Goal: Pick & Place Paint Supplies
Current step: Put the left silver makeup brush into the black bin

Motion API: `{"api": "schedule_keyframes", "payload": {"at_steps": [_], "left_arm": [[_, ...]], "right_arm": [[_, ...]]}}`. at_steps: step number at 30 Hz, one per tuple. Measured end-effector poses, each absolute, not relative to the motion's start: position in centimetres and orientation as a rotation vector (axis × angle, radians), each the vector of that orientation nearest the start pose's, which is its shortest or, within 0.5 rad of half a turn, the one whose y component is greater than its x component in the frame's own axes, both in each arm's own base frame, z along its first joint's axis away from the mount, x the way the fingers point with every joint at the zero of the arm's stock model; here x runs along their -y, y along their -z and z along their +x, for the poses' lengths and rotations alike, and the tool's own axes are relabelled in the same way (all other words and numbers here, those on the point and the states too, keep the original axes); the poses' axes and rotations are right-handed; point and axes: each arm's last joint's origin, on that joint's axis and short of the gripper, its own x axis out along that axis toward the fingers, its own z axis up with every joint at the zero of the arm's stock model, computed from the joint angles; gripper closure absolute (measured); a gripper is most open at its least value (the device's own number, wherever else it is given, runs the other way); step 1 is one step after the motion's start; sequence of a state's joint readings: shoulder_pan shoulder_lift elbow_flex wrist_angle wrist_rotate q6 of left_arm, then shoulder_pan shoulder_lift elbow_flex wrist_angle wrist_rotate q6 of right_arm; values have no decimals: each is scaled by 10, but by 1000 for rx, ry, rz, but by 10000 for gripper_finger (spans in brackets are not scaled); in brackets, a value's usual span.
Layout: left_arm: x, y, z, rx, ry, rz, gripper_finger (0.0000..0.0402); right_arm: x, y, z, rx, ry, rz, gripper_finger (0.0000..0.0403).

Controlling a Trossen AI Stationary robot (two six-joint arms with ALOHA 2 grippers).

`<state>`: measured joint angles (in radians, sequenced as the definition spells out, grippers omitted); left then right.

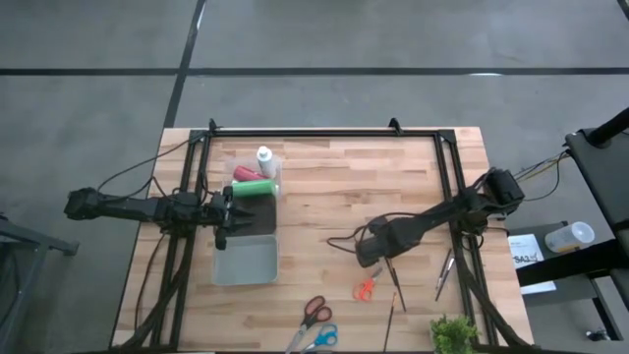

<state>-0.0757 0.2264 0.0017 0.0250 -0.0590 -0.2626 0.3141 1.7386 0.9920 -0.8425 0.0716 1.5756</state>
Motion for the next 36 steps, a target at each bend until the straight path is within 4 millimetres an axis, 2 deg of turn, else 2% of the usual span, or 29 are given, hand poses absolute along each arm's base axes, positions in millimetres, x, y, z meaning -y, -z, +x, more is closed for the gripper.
{"api": "schedule_keyframes", "payload": {"at_steps": [15,26,36], "left_arm": [[7,-148,109,-200,-10,-248,272],[7,-147,109,-201,-10,-248,272],[7,-148,109,-200,-10,-248,272]], "right_arm": [[-86,-133,273,-1291,1064,903,117],[-87,-132,275,-1276,1040,918,249],[-86,-132,276,-1273,1031,896,351]]}}
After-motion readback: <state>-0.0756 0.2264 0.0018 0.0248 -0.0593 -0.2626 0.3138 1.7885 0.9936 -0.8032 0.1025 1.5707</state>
